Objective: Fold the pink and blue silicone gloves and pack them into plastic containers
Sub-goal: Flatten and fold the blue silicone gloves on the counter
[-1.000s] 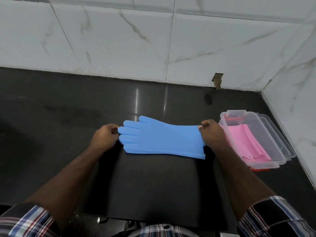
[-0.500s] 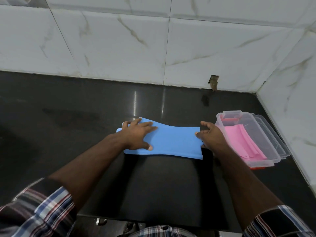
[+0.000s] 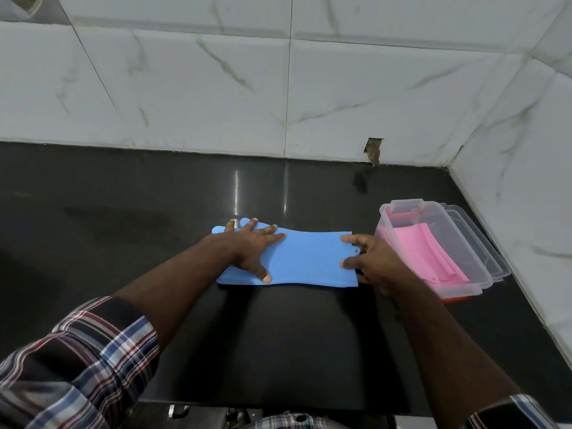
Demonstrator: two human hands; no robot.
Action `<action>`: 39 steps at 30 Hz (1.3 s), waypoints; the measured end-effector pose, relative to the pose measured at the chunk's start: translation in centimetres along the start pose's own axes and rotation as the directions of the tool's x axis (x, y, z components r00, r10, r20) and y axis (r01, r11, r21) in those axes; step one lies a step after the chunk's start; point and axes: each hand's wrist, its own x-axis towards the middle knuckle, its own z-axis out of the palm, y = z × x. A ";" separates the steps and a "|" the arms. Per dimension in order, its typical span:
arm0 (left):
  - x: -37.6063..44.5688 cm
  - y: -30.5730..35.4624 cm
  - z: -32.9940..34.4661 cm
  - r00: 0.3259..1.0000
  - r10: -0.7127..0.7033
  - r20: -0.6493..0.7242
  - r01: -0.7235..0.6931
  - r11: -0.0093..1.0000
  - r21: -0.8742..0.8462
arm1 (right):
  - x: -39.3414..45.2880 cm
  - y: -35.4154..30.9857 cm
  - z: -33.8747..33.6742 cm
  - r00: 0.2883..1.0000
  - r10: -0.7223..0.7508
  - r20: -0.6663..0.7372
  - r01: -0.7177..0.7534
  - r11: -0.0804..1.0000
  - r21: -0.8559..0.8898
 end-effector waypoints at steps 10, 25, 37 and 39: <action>0.0 -0.3 0.2 1.000 0.001 0.008 -0.001 1.000 -0.028 | -2.8 -3.4 -0.7 0.988 -0.102 0.112 0.099 0.995 0.032; -0.8 -0.1 0.6 0.999 0.016 -0.030 -0.018 0.996 -0.088 | -5.5 -9.8 10.1 0.886 -0.335 0.322 0.320 0.942 0.098; -4.8 -5.6 3.0 0.769 -0.350 -0.535 0.039 0.862 -0.506 | -5.5 -10.4 13.7 0.926 -0.314 0.212 0.354 0.916 -0.188; -6.0 -7.3 4.2 0.733 -0.496 -0.465 0.098 0.754 -0.650 | -5.7 -10.6 14.4 0.928 -0.309 0.208 0.354 0.905 -0.235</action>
